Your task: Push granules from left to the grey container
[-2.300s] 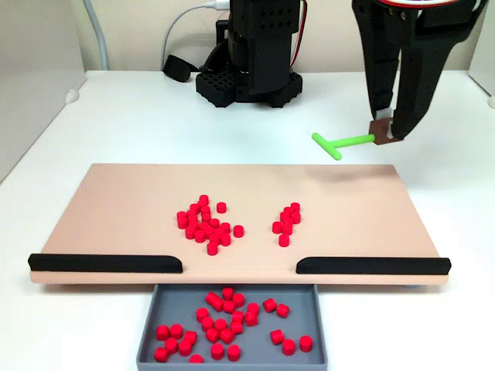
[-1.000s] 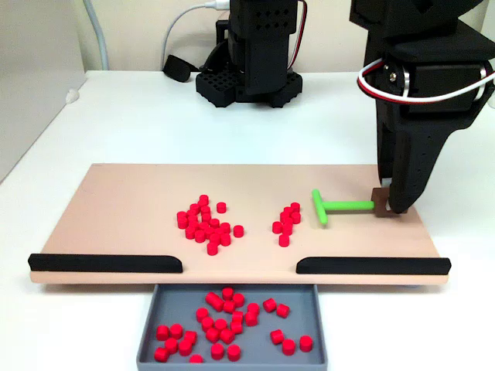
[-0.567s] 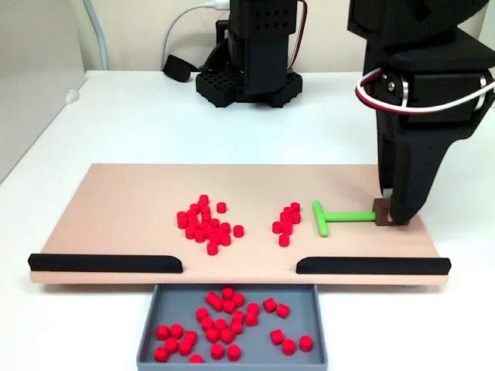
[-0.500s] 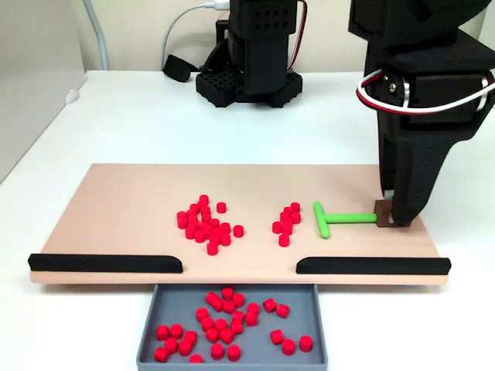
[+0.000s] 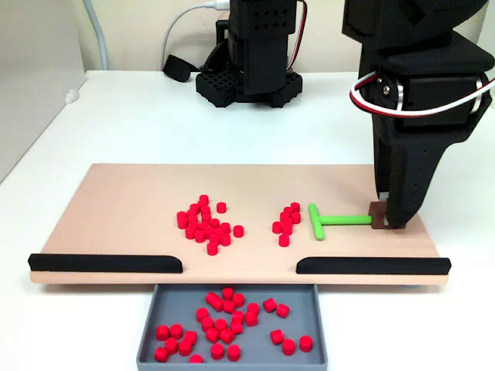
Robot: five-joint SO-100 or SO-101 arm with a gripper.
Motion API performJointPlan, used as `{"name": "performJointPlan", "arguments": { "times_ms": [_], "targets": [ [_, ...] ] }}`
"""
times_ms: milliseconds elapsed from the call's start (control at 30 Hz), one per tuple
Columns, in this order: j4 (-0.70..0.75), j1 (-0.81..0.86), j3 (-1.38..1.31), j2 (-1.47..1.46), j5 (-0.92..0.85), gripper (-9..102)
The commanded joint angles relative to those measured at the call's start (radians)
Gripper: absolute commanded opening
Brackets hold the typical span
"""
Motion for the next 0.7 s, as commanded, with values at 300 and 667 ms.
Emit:
{"name": "performJointPlan", "arguments": {
  "times_ms": [300,667],
  "targets": [
    [-0.003,0.032,-0.02,0.008,-0.049,0],
    [-0.002,0.052,-0.015,0.008,-0.078,0]
  ]
}}
